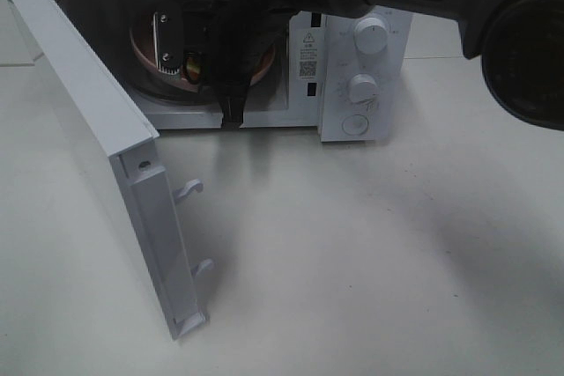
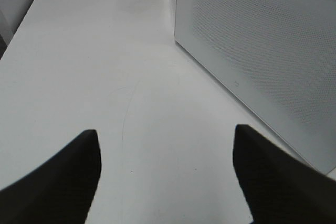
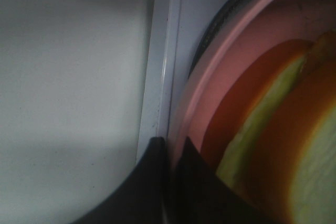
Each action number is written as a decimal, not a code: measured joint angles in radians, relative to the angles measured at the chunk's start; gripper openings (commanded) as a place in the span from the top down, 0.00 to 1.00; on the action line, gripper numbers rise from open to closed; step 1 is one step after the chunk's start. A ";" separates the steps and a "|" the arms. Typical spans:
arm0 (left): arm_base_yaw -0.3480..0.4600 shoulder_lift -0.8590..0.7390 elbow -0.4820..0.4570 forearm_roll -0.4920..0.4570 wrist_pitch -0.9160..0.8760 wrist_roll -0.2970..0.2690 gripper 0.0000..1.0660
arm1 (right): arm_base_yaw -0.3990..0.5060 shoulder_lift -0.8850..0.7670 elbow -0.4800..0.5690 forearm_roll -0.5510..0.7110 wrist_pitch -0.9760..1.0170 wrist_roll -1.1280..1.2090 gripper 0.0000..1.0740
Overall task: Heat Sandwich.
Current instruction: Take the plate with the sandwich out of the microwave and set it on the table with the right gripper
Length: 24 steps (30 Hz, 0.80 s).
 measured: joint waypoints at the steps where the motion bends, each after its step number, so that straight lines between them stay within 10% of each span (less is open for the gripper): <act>1: 0.000 0.000 0.000 0.000 0.000 0.000 0.38 | 0.000 0.000 0.000 0.000 0.000 0.000 1.00; 15: 0.000 0.000 0.000 0.000 0.000 0.000 0.38 | 0.027 -0.025 0.012 -0.018 0.063 0.000 1.00; 24: 0.000 0.000 0.000 0.000 0.000 0.000 0.38 | 0.050 -0.122 0.199 -0.029 0.008 -0.032 1.00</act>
